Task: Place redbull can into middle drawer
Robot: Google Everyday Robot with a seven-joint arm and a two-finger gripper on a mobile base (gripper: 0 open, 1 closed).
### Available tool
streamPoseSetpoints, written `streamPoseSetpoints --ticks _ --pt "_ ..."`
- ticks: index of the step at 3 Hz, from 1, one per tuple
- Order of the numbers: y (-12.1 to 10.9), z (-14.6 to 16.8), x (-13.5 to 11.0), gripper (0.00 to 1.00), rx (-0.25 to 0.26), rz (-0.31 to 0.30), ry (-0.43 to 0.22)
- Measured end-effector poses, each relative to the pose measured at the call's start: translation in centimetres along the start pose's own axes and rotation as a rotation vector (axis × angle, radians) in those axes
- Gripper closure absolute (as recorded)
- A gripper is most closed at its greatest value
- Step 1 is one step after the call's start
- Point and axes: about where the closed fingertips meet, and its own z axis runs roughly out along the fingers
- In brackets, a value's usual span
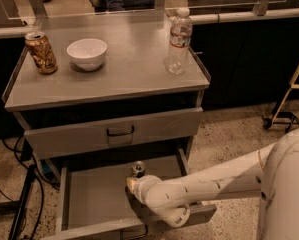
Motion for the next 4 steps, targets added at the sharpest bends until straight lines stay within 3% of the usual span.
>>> streamPoseSetpoints --ticks 4 --pt "-1.9 4.7 -1.4 1.00 0.102 -0.024 -0.042"
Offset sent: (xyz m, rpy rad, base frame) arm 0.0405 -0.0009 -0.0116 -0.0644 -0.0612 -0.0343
